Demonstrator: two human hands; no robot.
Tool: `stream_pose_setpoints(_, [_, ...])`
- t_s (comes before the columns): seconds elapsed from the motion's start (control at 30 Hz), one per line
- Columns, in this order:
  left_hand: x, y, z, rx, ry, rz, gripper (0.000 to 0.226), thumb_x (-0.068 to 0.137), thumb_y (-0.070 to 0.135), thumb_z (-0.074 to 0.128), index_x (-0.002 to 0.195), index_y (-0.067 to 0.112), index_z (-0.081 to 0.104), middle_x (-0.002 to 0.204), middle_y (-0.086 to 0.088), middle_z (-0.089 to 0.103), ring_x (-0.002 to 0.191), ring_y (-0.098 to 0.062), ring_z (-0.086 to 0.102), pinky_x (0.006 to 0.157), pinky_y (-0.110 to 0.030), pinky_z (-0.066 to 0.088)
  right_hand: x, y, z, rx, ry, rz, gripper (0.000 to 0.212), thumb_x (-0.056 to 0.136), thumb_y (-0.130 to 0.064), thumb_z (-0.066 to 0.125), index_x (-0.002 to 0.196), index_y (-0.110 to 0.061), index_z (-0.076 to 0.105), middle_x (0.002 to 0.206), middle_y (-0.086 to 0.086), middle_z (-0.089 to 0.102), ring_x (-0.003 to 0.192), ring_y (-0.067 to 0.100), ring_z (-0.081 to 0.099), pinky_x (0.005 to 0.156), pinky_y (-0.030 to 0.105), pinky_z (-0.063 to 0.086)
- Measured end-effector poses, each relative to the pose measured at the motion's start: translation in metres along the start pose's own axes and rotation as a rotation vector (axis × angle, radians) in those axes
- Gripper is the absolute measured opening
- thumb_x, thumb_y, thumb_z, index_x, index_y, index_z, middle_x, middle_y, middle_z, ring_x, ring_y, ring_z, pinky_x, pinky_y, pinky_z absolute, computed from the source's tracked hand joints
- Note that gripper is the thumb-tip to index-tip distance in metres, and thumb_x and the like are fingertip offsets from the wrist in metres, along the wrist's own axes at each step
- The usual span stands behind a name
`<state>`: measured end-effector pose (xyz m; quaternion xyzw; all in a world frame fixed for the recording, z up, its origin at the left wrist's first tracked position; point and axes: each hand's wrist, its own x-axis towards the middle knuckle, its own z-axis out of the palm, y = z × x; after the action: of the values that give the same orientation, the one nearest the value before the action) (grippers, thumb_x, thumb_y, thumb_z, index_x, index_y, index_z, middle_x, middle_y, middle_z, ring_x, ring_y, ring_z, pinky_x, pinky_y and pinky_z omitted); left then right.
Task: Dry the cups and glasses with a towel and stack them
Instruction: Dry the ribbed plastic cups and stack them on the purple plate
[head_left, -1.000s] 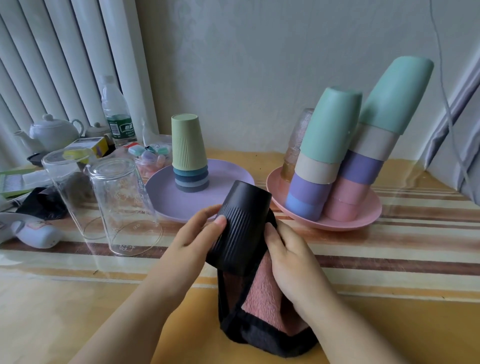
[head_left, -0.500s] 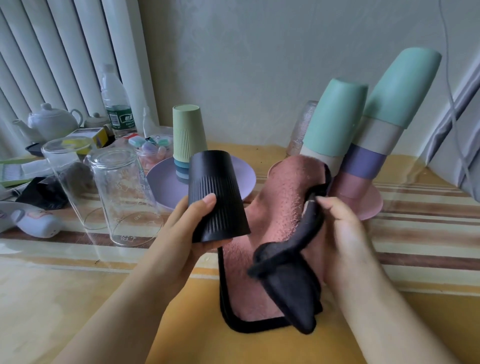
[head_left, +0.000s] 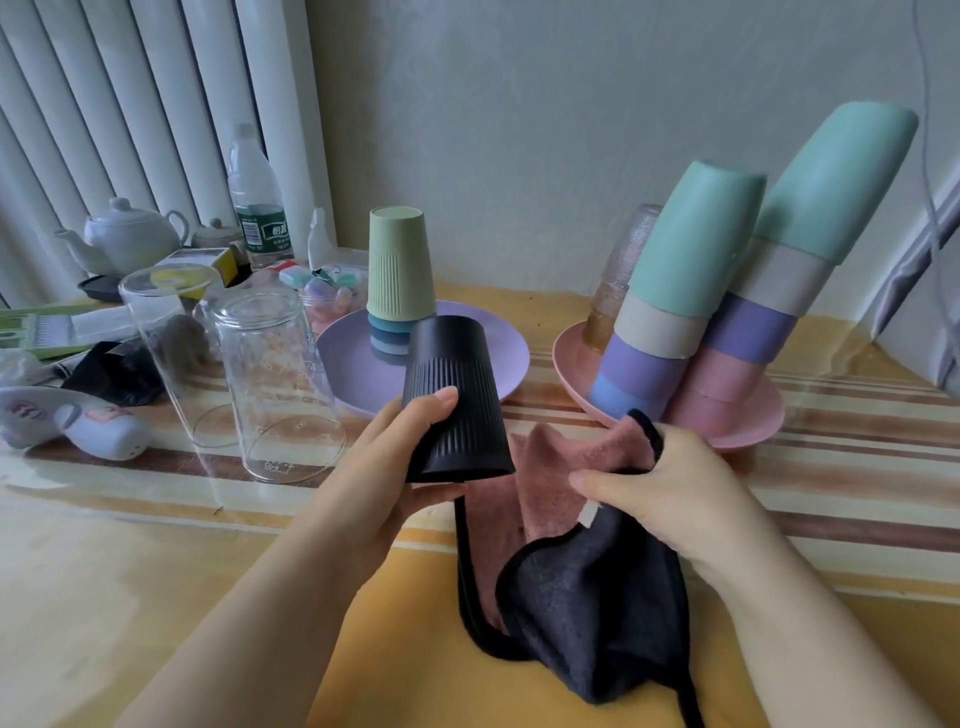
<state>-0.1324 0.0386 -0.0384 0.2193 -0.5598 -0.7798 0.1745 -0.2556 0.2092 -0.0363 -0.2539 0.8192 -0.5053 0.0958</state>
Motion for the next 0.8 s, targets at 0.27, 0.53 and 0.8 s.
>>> stream_pose_setpoints(0.27, [0.0,-0.001,0.005,0.006,-0.013,-0.036,0.058,0.062,0.043,0.068,0.113,0.016,0.064,0.106,-0.008,0.074,0.098,-0.022,0.071,0.084,-0.041,0.055,0.0,-0.012,-0.015,-0.778,0.014,-0.019,0.043,0.062,-0.058,0.075,0.084,-0.022,0.063,0.081,-0.008,0.062,0.087,0.018,0.055,0.077,0.032,0.046])
stream_pose_setpoints(0.53, [-0.002,0.001,0.004,0.002,-0.016,-0.007,0.055,0.067,0.042,0.075,0.115,0.017,0.064,0.107,-0.006,0.073,0.099,-0.019,0.07,0.079,-0.038,0.055,0.022,-0.014,-0.005,-0.167,-0.135,0.092,0.031,0.092,-0.032,0.059,0.071,-0.011,0.068,0.056,-0.009,0.06,0.053,0.008,0.053,0.057,0.025,0.044])
stream_pose_setpoints(0.8, [-0.007,0.006,0.007,-0.061,-0.045,0.049,0.052,0.066,0.04,0.064,0.111,0.014,0.063,0.104,-0.008,0.073,0.091,-0.018,0.071,0.063,-0.03,0.056,0.026,-0.057,-0.054,0.194,0.1,-0.216,0.02,0.094,-0.022,0.054,0.081,-0.023,0.07,0.076,-0.011,0.07,0.076,0.004,0.061,0.072,0.024,0.051])
